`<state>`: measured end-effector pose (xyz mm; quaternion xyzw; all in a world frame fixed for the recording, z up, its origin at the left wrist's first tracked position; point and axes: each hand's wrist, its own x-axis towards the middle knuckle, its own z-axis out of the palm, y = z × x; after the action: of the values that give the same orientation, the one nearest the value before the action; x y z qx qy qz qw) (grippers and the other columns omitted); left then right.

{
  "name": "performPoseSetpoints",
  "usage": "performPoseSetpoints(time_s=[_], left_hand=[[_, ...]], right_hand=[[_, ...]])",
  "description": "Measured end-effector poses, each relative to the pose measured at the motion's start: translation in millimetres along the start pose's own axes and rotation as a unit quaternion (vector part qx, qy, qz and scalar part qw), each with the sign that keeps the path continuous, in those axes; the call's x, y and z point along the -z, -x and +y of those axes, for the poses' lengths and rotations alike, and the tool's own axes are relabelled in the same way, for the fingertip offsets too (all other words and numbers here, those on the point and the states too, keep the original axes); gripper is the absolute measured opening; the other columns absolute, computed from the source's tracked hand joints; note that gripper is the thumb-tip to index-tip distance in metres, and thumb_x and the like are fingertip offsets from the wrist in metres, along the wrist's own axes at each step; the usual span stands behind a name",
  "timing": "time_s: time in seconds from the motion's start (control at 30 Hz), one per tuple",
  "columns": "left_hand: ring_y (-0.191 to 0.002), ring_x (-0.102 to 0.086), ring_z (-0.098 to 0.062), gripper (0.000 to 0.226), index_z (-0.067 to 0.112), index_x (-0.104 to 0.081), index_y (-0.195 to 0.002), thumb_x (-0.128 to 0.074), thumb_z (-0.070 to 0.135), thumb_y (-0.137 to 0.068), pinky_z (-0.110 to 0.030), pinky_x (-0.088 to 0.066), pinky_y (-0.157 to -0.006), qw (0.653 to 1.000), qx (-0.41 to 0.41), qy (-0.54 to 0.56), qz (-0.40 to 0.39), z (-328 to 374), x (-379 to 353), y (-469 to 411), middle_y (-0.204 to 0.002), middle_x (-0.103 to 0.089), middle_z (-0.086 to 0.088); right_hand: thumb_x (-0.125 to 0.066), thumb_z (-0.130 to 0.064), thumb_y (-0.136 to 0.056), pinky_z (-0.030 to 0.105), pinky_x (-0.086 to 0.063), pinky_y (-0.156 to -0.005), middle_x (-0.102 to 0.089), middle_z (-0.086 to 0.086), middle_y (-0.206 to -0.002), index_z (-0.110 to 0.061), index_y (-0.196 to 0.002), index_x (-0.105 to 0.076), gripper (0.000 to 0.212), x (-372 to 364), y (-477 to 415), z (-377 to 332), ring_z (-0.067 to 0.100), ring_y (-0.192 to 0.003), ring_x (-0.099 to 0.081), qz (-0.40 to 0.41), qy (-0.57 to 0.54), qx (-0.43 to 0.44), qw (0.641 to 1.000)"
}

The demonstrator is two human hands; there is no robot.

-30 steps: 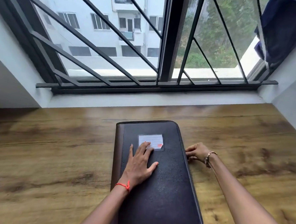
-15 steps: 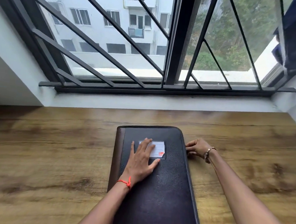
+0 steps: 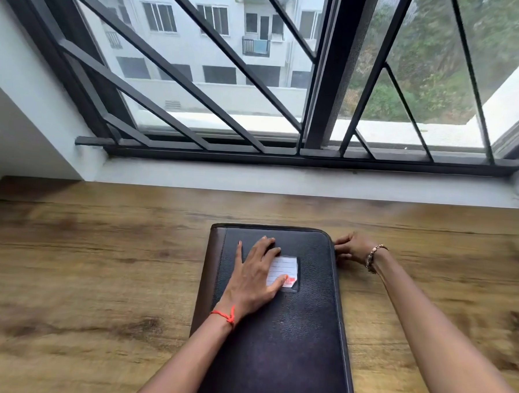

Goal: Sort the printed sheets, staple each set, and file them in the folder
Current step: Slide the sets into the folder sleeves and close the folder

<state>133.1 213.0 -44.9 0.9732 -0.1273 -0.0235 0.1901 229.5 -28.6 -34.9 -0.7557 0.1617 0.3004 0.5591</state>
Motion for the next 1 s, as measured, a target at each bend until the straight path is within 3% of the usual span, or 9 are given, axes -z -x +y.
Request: performPoseSetpoints(time_s=[0.13, 0.27, 0.4, 0.53, 0.73, 0.83, 0.93, 1.0], left_hand=[[-0.143, -0.010, -0.007, 0.082, 0.023, -0.037, -0.139, -0.015, 0.064, -0.072, -0.045, 0.013, -0.112, 1.000, -0.001, 0.014, 0.008, -5.0, 1.1, -2.7, -0.152, -0.023, 0.006], [-0.143, -0.013, -0.007, 0.077, 0.026, -0.040, -0.137, -0.018, 0.063, -0.074, -0.042, 0.016, -0.109, 0.999, -0.006, 0.025, 0.021, -12.6, 1.3, -3.2, -0.150, -0.027, 0.008], [-0.142, -0.014, -0.008, 0.072, 0.028, -0.043, -0.136, -0.022, 0.061, -0.076, -0.043, 0.015, -0.109, 0.999, -0.015, 0.027, 0.031, -18.7, 1.0, -2.3, -0.150, -0.030, 0.007], [-0.142, -0.013, -0.007, 0.066, 0.032, -0.043, -0.136, -0.026, 0.059, -0.078, -0.046, 0.013, -0.110, 0.999, -0.021, 0.017, 0.036, -25.8, 0.0, -2.2, -0.150, -0.030, 0.008], [-0.137, -0.013, -0.005, 0.058, 0.032, -0.049, -0.131, -0.036, 0.056, -0.080, -0.053, 0.003, -0.109, 0.997, -0.026, 0.006, 0.078, -33.6, -3.3, -1.1, -0.145, -0.040, 0.003], [-0.137, -0.016, -0.007, 0.055, 0.032, -0.050, -0.130, -0.040, 0.055, -0.081, -0.057, -0.002, -0.108, 0.995, -0.034, -0.008, 0.092, -36.5, -5.2, -0.2, -0.143, -0.043, 0.002], [-0.138, -0.011, -0.008, 0.056, 0.034, -0.046, -0.133, -0.038, 0.056, -0.082, -0.056, 0.002, -0.109, 0.996, -0.031, -0.016, 0.081, -37.5, -5.4, 0.4, -0.146, -0.039, 0.003], [-0.139, -0.009, -0.007, 0.057, 0.035, -0.044, -0.134, -0.037, 0.057, -0.082, -0.055, 0.004, -0.110, 0.997, -0.025, -0.014, 0.074, -38.1, -5.8, 0.1, -0.147, -0.036, 0.004]], right_hand=[[-0.057, 0.013, -0.081, 0.011, -0.051, -0.047, -0.065, -0.005, -0.048, 0.007, -0.082, -0.064, 0.010, 4.9, -13.1, -10.5, 0.003, -0.043, -0.061, 0.004, 0.035, 0.005, 0.999], [-0.061, 0.010, -0.080, 0.013, -0.053, -0.052, -0.066, -0.004, -0.051, 0.002, -0.077, -0.066, 0.010, 8.1, -24.9, -21.3, 0.010, -0.055, -0.062, 0.000, 0.059, 0.009, 0.998], [-0.059, 0.012, -0.081, 0.012, -0.051, -0.047, -0.065, -0.004, -0.047, -0.002, -0.067, -0.065, 0.021, 8.2, -35.6, -35.0, 0.003, -0.045, -0.061, -0.037, 0.107, 0.000, 0.994], [-0.054, 0.013, -0.084, 0.013, -0.049, -0.041, -0.061, -0.001, -0.041, -0.010, -0.044, -0.068, 0.048, 4.7, -50.5, -54.0, 0.003, -0.036, -0.056, -0.102, 0.215, -0.040, 0.970], [-0.053, 0.015, -0.085, 0.019, -0.050, -0.039, -0.059, 0.002, -0.039, -0.010, -0.042, -0.066, 0.051, -15.3, -64.8, -91.7, 0.009, -0.034, -0.057, -0.200, 0.432, -0.078, 0.876], [-0.056, 0.011, -0.085, 0.024, -0.054, -0.044, -0.063, 0.002, -0.044, -0.009, -0.061, -0.066, 0.033, -33.0, -69.3, -109.0, 0.013, -0.038, -0.061, -0.227, 0.536, -0.094, 0.807], [-0.060, -0.002, -0.087, 0.020, -0.051, -0.050, -0.063, -0.006, -0.045, -0.015, -0.073, -0.063, 0.020, -51.9, -70.6, -123.9, 0.006, -0.040, -0.060, -0.224, 0.626, -0.066, 0.744], [-0.059, -0.004, -0.087, 0.021, -0.051, -0.053, -0.064, -0.007, -0.047, -0.010, -0.084, -0.067, 0.010, -65.0, -71.4, -130.9, 0.005, -0.039, -0.059, -0.229, 0.640, -0.057, 0.731]])
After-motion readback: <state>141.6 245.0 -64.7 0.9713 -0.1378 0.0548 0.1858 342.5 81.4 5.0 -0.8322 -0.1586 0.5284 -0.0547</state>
